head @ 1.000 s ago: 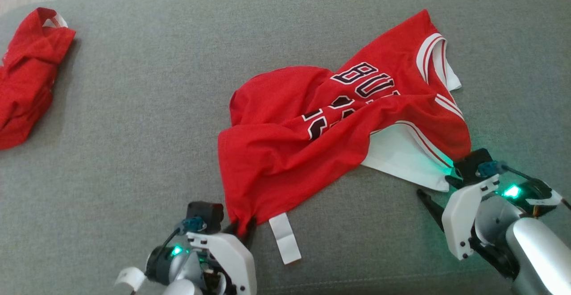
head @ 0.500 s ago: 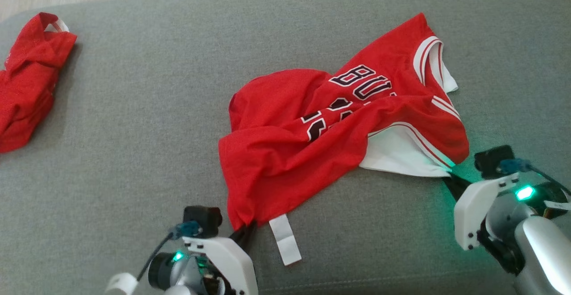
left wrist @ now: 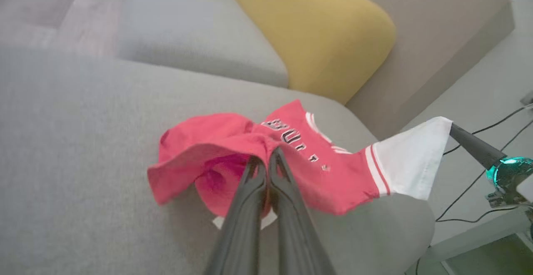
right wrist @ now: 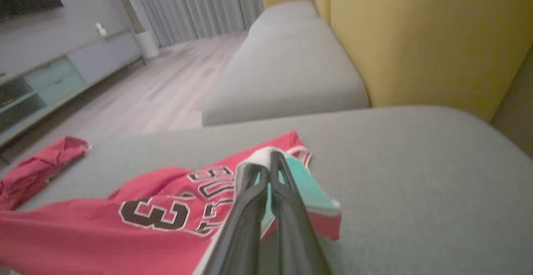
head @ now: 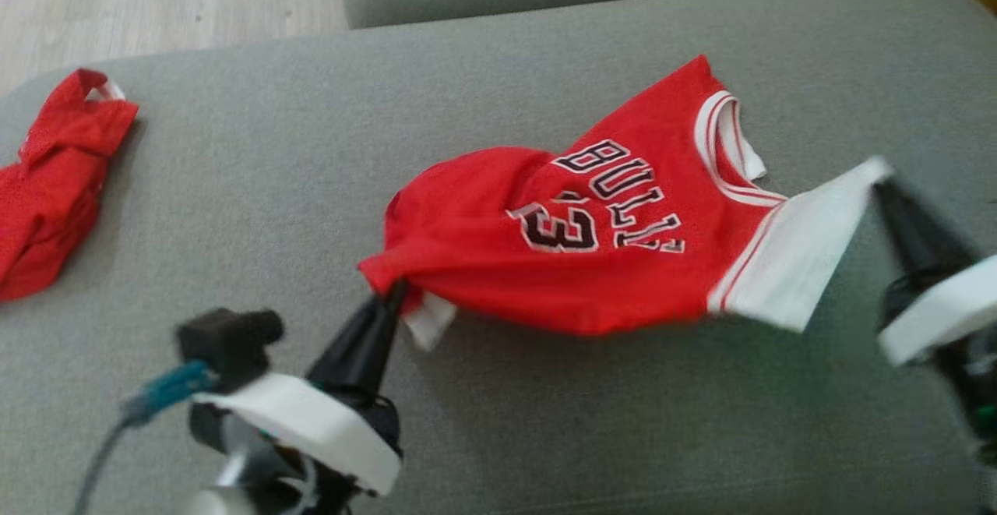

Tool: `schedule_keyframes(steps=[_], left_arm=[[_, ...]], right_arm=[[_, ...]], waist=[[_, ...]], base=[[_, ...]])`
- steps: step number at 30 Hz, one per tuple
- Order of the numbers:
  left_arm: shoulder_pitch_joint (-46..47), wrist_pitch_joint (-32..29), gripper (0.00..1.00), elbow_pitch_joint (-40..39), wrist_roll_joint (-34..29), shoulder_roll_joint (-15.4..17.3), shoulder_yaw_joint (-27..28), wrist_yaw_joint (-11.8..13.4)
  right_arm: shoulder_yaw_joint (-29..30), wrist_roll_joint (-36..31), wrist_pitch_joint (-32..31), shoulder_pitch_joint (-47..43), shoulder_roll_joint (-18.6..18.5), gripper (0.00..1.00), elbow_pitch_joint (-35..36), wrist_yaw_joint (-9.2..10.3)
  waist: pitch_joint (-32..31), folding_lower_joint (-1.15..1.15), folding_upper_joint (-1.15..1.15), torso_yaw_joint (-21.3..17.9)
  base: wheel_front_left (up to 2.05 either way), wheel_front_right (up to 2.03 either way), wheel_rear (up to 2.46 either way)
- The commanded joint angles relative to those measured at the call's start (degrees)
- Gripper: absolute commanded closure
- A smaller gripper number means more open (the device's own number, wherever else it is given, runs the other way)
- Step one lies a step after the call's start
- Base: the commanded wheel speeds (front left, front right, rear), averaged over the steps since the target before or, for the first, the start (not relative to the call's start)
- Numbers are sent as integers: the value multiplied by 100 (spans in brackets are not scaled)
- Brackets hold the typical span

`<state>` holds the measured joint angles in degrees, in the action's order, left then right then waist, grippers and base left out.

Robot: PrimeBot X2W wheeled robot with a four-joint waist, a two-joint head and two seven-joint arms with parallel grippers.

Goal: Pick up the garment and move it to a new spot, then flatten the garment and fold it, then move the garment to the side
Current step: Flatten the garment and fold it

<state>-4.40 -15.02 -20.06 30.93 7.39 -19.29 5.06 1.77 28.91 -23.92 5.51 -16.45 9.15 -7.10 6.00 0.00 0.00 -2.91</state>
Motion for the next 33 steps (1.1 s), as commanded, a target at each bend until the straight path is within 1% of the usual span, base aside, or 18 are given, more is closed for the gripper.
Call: schedule_keyframes(steps=[1,5,9,11,12,16,20,22,24,27,29,33], left_arm=[[252,-75,100,-553,66,87,284,17],[515,-386,100,-1391,226,255,473,10],[1018,-758,100,-2055,409,402,665,9],[1339,-966,100,-2309,543,450,744,11],[1339,-966,100,-2309,543,450,744,11],[2072,-1433,100,-2596,827,556,906,53],[2847,-1912,100,-2591,1120,636,1007,130],[3233,-2113,100,-2369,1211,669,1014,154],[3632,-2245,100,-1987,1191,723,1023,152],[4310,-2302,100,-1197,1082,739,999,114],[4844,-2229,100,-499,936,707,960,70],[5984,-1801,100,1126,379,604,816,19]], right_arm=[[157,157,-134,152,-56,100,626,-39],[693,468,-561,376,-32,100,1689,-39],[1180,785,-1017,898,-36,100,2456,-39],[1445,914,-1221,1269,-108,100,2680,-39],[1445,914,-1221,1269,-108,100,2680,-39],[1864,1149,-1629,2202,-326,100,2752,-39],[1935,1147,-1971,3123,-597,100,2324,-39],[1789,1053,-2048,3490,-699,100,2005,-39],[1572,935,-2035,3820,-719,100,1641,-39],[1202,549,-1789,4356,-706,100,983,-39],[935,234,-1540,4771,-632,100,402,-39],[562,-514,-829,5755,-383,100,-872,-39]], waist=[[-51,0,0,-66],[-54,0,0,-152],[-4,0,0,-204],[23,0,0,-216],[23,0,0,-216],[88,0,0,-231],[287,0,0,-222],[444,0,0,-181],[638,0,0,-129],[989,0,0,-24],[1233,0,0,57],[1655,0,0,186]], base=[[0,0,0],[0,0,0],[0,0,0],[0,0,0],[0,0,0],[0,0,0],[0,0,0],[0,0,0],[0,0,0],[0,0,0],[0,0,0],[0,0,0]])
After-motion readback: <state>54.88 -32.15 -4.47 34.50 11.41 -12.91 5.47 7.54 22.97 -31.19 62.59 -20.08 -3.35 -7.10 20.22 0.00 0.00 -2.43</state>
